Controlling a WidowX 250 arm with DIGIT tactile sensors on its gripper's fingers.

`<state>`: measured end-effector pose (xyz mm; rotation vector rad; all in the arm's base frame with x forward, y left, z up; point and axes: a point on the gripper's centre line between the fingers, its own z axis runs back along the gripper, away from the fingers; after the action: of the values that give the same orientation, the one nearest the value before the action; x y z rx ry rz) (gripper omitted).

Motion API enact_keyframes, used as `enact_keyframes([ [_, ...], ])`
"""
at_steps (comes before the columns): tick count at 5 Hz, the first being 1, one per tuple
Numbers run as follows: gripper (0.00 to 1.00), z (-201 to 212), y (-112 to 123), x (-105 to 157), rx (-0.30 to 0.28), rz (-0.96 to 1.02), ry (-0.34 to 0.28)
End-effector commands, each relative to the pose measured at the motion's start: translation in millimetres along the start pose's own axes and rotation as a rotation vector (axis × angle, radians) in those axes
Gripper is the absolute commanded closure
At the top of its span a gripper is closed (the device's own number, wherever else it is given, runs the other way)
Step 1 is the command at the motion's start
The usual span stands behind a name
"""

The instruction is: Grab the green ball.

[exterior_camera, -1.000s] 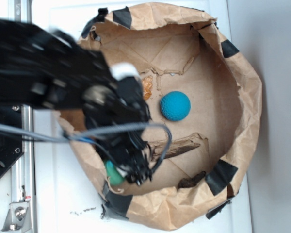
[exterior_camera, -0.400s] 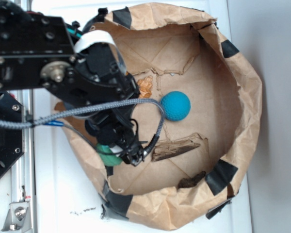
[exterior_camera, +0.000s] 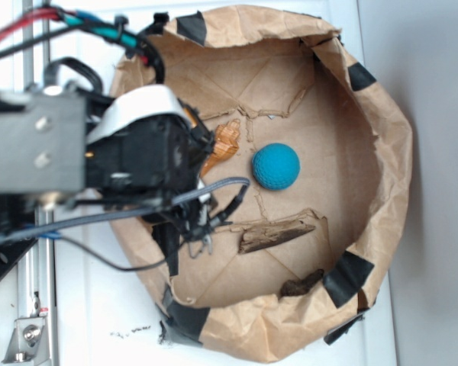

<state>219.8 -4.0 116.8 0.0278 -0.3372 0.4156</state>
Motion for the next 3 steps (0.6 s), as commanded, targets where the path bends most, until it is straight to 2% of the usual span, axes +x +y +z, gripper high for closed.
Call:
enact_keyframes([
  [1, 1.0, 38, 23, 52, -0.022, -0.26, -0.123],
  [2, 1.0, 35, 17, 59, -0.101, -0.293, 0.041],
  [3, 1.0, 40, 4, 53, -0.118, -0.338, 0.154],
])
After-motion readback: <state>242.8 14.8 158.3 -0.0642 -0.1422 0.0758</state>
